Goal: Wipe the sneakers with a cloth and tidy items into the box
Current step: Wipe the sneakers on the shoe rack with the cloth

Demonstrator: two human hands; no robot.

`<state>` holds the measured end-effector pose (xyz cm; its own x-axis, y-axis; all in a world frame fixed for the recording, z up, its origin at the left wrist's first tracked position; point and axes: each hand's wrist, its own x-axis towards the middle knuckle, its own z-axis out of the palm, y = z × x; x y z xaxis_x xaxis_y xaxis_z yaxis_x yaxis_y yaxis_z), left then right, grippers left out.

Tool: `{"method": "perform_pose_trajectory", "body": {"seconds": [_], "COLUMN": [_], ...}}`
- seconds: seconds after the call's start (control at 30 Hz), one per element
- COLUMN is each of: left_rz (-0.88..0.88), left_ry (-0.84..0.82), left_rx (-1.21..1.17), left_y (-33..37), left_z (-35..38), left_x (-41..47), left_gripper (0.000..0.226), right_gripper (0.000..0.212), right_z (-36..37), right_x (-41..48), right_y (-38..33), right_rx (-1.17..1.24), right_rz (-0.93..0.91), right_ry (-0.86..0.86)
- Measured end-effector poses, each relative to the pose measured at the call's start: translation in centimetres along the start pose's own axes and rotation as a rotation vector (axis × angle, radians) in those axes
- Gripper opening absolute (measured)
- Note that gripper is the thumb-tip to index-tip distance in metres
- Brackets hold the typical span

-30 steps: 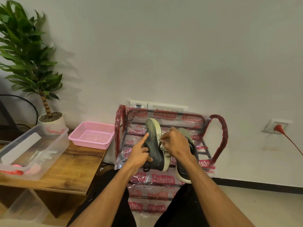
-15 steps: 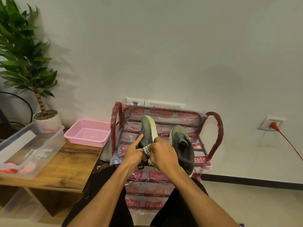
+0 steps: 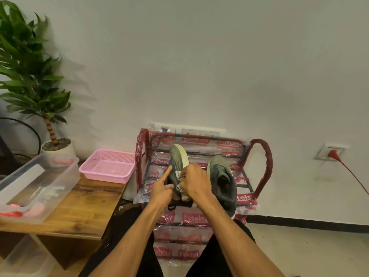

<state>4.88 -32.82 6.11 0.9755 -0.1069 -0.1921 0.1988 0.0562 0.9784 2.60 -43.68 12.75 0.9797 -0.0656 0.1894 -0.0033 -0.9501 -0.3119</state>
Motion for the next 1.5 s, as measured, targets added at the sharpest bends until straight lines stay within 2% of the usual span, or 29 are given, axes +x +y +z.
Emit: {"method": "perform_pose_trajectory", "body": {"seconds": [0.13,0.33,0.67,0.8,0.93,1.17,1.3,1.5], "left_rz": [0.025,-0.001,-0.035,0.008,0.000,-0.032,-0.003,0.022], "left_ry": [0.044,0.043,0.022,0.004,0.015,-0.032,-0.020,-0.047], "left_rx": [-0.034,0.004,0.012,0.026,0.045,-0.005,-0.018,0.006], "left_y": [-0.2,0.1,-0.5,0.1,1.3,2.0,2.2,3.0], "left_z": [-0.5,-0.6,-1.4,-1.1,-1.3,-1.3,-1.2,0.6], "left_x": [0.1,0.4,-1.0,-0.4,-1.0,-1.0,-1.0,-1.6], "left_gripper": [0.085,0.076,0.075,0.076,0.088,0.092,0.088,0.089], "right_gripper": [0.026,0.024,0.023,0.024,0.027,0.026,0.024,0.024], "right_z": [0.2,0.9,2.2,1.1,-0.6,-2.1,-1.6,-1.3], "right_x": [-1.5,-1.6,1.0,2.7,3.7,1.5,-0.3,0.3], "right_y": [-0.6,-0.8,-2.5,-1.3,1.5,1.6,0.6,1.1], "right_rx": [-0.068,-0.023,-0.311,-0.313,-0.217,-0.196,-0.208,-0.134], "right_rz": [-0.050,-0.028,-0.244,-0.213,-0.169,-0.311,-0.297,-0.068], "right_ry": [-0.074,0.003,0.013,0.018,-0.024,-0.192,-0.233,-0.003]}}
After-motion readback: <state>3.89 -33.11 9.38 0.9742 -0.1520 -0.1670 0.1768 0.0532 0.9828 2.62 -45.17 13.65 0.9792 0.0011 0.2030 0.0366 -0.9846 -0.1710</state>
